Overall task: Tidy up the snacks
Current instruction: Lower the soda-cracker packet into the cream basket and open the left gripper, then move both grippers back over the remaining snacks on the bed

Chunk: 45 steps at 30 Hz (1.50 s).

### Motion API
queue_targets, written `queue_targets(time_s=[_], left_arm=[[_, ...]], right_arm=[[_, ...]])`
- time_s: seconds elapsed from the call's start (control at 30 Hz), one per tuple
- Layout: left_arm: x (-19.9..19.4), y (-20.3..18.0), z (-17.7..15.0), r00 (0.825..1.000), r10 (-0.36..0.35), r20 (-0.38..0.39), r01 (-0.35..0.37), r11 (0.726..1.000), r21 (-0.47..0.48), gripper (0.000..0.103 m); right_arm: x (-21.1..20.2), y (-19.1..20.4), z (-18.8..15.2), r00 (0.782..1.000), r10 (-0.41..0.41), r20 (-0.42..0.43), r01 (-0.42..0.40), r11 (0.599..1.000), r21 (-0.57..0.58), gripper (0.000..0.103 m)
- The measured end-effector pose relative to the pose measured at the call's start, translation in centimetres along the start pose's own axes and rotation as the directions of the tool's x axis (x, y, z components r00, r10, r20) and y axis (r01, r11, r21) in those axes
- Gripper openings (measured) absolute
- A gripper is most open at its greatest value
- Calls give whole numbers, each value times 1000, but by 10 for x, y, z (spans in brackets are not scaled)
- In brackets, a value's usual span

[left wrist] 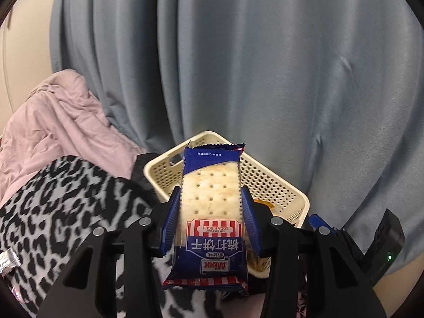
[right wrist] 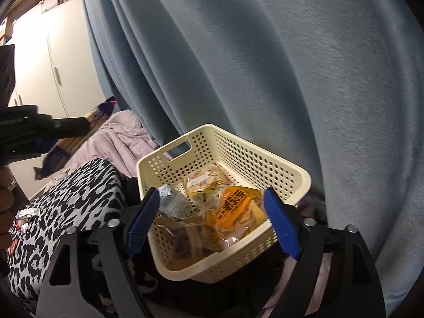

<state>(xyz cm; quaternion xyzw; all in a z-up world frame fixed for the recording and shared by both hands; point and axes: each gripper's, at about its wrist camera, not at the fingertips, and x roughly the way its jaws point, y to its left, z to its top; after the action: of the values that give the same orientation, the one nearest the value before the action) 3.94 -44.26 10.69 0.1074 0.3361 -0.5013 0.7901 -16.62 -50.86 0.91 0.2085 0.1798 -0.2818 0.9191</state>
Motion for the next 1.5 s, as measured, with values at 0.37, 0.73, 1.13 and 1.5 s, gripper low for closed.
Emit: queue_targets(time_s=[0.37,0.73,1.13,1.5], left_arm=[[46,-24,11,998,-50,-41,51,999,18,45],[37,2,13,1000,4,-9,-4,999,-51,97],[10,11,10,997,74,34,-73,997,-28,98],[-13,23,4,992,111,61,-109,993,-38,98]], right_arm=[[2,-12,-1,1000,-18,-3,18,999,31,89],[6,-11,-2,1000,2,-18,-1,999,41,92],[2,4,0,1000,20,-11,-20,1000,14,94],[-1,19,2,999,46,-9,-46,999,-12,94]])
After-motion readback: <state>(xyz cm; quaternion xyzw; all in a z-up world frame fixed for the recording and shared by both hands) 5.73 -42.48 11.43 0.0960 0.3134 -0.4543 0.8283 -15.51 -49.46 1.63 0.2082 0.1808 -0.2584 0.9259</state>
